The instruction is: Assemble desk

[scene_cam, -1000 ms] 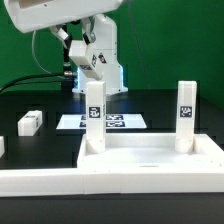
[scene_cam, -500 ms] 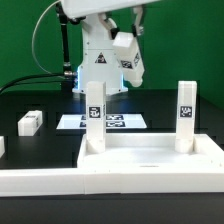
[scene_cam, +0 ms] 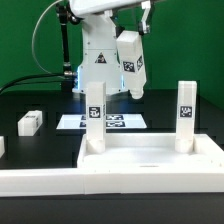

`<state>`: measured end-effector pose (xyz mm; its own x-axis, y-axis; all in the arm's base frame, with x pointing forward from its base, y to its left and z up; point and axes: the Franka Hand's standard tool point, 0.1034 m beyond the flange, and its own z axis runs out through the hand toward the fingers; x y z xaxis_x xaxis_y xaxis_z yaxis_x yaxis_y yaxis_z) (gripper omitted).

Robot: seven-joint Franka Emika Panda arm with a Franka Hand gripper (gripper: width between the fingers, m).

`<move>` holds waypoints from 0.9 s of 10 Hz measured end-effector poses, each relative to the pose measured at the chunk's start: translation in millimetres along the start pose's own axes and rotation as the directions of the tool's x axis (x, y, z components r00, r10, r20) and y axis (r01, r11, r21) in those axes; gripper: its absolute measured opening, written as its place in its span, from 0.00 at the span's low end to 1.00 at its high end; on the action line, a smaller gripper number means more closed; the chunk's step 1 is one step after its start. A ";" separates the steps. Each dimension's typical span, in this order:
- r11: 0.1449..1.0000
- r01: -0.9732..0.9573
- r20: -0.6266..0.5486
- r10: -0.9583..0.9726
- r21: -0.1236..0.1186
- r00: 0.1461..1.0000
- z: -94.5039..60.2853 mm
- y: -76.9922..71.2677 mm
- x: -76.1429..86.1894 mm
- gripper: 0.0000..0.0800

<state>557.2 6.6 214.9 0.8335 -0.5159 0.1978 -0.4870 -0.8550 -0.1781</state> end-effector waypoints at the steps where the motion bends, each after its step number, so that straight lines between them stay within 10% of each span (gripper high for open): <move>1: 0.999 -0.027 -0.087 0.028 0.023 0.996 -5.5 -8.5 13.3 0.37; 5: 0.979 -0.149 -0.251 0.180 0.141 0.951 -4.1 -55.8 10.8 0.37; 8: 0.981 -0.136 -0.240 0.167 0.138 0.956 1.7 -57.3 6.5 0.37; 9: 0.992 -0.071 -0.240 0.094 0.102 0.966 18.1 -61.0 -4.2 0.37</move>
Offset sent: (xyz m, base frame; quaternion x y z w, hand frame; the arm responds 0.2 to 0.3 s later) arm 0.0181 0.0161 0.0048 -0.0371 0.1524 0.1005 0.9825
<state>588.1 61.9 207.5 0.6970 -0.5915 0.4053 -0.5159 -0.8063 -0.2895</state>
